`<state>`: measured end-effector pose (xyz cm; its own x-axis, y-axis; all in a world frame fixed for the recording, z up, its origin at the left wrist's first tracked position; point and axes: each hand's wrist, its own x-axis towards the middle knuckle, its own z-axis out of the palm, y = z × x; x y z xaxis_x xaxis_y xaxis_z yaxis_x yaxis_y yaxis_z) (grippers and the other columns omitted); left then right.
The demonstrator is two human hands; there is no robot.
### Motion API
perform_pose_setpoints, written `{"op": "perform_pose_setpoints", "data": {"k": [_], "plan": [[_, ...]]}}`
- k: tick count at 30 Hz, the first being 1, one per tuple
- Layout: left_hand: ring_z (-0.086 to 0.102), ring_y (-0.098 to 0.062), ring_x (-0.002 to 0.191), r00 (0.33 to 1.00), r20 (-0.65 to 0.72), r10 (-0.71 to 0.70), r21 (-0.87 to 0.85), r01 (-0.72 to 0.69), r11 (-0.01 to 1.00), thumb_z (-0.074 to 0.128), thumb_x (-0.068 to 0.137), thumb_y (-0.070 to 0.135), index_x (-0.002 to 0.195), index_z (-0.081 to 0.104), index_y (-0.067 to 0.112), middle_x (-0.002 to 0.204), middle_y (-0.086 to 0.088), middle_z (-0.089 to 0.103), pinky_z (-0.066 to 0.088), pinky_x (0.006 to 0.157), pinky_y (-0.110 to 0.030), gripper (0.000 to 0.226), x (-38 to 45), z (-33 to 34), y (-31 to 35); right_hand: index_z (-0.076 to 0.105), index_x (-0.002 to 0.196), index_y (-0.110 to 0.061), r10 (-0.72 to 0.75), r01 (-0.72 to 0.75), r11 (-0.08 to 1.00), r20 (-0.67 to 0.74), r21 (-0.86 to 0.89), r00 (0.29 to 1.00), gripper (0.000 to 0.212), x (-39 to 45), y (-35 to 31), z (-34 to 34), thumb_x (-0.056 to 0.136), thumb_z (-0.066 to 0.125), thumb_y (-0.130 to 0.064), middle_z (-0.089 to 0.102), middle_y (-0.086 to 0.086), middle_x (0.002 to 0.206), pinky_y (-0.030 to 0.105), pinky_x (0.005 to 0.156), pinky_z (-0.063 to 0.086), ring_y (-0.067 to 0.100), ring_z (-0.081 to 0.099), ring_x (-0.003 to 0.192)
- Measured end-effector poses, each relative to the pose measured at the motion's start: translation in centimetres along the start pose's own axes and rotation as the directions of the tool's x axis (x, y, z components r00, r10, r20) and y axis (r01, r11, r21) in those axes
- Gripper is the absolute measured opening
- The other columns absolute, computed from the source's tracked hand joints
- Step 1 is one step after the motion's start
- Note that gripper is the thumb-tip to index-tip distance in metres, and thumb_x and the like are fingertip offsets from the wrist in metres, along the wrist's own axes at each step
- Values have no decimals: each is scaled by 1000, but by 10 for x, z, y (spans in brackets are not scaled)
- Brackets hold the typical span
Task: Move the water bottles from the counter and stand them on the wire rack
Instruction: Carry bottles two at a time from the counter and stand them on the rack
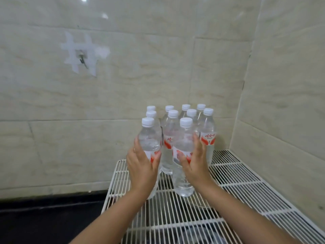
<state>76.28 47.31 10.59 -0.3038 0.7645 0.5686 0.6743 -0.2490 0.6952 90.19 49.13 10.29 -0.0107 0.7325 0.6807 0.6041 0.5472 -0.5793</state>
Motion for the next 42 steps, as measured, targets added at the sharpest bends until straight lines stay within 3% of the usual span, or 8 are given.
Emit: {"op": "perform_pose_setpoints", "data": {"k": [7, 13, 18, 20, 23, 26, 35, 42], "plan": [[29, -25, 128, 999, 35, 20, -80, -17, 997, 47, 89, 37, 142, 13, 10, 138, -19, 36, 28, 104, -38, 68, 1, -19, -8, 43, 127, -6, 16, -28, 994, -105, -106, 994, 79, 28, -21, -43, 73, 28, -63, 48, 14, 124, 33, 96, 34, 25, 43, 116], [40, -26, 127, 976, 101, 192, -58, -187, 981, 47, 92, 24, 138, 31, 8, 140, -15, 41, 34, 105, -39, 51, 62, -61, 24, 54, 71, -16, 113, -4, 782, 135, -623, 984, 54, 87, -71, -63, 84, 35, -64, 52, -6, 61, 22, 45, 22, 17, 52, 64], [55, -24, 113, 933, 318, 168, 261, -256, 931, 55, 86, 37, 126, 49, 18, 126, -7, 59, 45, 89, -34, 45, 80, -62, 43, 60, 94, -8, 119, 75, 683, 212, -727, 970, 36, 98, -83, -59, 88, 46, -41, 61, 9, 100, 28, 61, 34, 27, 57, 94], [54, -24, 116, 938, 309, 155, 303, -251, 919, 55, 86, 34, 128, 49, 18, 128, -7, 58, 44, 90, -33, 45, 80, -63, 46, 56, 77, -9, 137, 96, 708, 270, -699, 953, 30, 99, -83, -63, 89, 46, -35, 56, 10, 92, 28, 61, 34, 27, 55, 88], [46, -20, 122, 890, 425, 166, 63, -212, 975, 50, 88, 12, 131, 44, 10, 138, -8, 48, 36, 97, -28, 43, 87, -71, 46, 42, 58, -13, 156, 156, 730, 384, -666, 910, 37, 100, -82, -73, 89, 44, -32, 43, 5, 80, 26, 48, 25, 22, 45, 75], [47, -12, 111, 812, 555, 180, -138, -124, 983, 49, 89, 4, 128, 47, 7, 135, -8, 49, 39, 95, -24, 39, 90, -83, 40, 58, 94, -8, 151, 237, 770, 531, -592, 834, 27, 102, -81, -85, 91, 43, -31, 42, 0, 79, 23, 50, 24, 19, 43, 78], [60, -19, 70, 970, 120, 213, 14, -216, 976, 74, 71, 31, 94, 65, 10, 88, -1, 62, 39, 50, -11, 32, 76, -65, 45, 44, 130, -26, 91, 237, 885, 648, -401, 756, 38, 94, -81, -87, 92, 44, -28, 53, 3, 130, 27, 83, 35, 12, 48, 97], [59, -24, 106, 923, 302, 237, 193, -302, 934, 67, 76, 39, 122, 55, 16, 117, -6, 65, 44, 79, -29, 53, 73, -75, 45, 45, 130, -20, 80, 173, 900, 541, -400, 837, 51, 84, -76, -80, 83, 61, -31, 53, 4, 131, 25, 81, 37, 21, 52, 111]]}}
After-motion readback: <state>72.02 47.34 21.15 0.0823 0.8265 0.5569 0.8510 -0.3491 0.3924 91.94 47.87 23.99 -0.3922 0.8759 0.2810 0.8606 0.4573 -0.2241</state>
